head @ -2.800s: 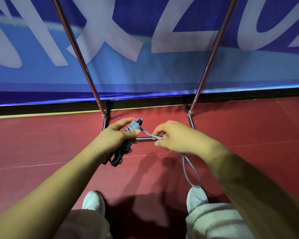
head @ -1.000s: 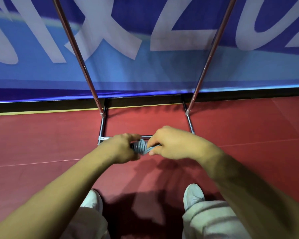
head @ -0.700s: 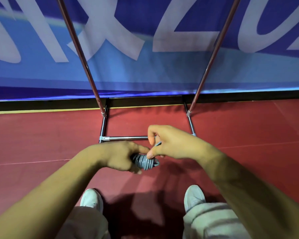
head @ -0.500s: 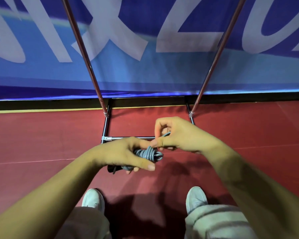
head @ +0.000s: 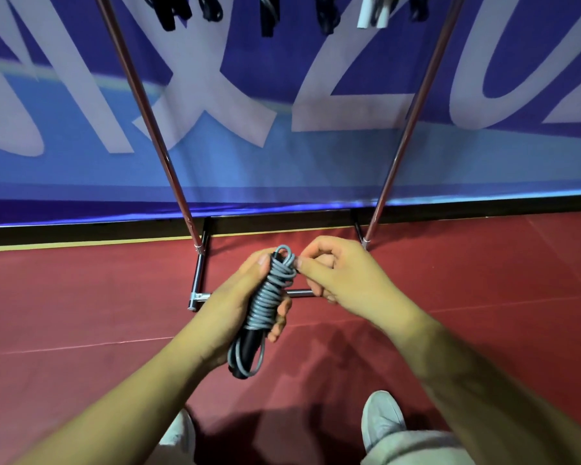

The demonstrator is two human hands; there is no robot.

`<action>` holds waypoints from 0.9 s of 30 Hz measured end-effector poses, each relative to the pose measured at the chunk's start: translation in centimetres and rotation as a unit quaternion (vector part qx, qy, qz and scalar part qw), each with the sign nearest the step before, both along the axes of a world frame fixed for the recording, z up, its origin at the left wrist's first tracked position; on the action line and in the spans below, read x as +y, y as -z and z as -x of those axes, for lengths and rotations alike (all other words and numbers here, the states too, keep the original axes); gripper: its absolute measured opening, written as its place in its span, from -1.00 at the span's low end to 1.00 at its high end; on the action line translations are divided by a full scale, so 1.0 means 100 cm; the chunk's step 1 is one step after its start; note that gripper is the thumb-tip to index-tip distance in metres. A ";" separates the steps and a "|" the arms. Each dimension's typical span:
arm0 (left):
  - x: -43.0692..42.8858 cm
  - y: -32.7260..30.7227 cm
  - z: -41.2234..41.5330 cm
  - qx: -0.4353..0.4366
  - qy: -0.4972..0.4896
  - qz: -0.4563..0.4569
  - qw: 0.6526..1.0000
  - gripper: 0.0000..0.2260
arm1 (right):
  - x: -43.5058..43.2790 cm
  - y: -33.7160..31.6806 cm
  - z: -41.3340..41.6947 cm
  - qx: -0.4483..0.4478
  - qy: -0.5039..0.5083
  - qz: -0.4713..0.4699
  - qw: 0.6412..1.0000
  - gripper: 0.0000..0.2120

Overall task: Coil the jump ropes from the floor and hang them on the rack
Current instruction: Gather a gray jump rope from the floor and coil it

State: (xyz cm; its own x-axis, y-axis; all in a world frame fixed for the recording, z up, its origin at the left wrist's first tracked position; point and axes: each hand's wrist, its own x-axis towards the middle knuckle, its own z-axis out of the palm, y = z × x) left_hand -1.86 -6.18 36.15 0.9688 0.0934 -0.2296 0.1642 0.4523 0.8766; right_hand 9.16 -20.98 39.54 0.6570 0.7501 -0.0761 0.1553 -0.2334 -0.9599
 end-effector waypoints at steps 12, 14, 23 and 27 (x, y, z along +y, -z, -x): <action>-0.003 -0.012 0.013 0.014 -0.013 0.129 0.991 -0.58 | 0.002 -0.005 0.005 0.215 -0.026 -0.182 0.959 -0.79; 0.000 -0.011 0.012 0.017 0.010 0.156 0.987 -0.58 | 0.004 -0.004 0.006 0.194 -0.013 -0.188 0.963 -0.81; 0.009 -0.009 0.010 0.018 0.042 0.187 0.981 -0.49 | 0.005 -0.004 0.006 0.296 -0.068 -0.258 0.917 -0.71; 0.004 -0.010 0.012 0.022 0.058 0.165 0.984 -0.49 | 0.005 -0.007 0.005 0.323 -0.033 -0.245 0.914 -0.71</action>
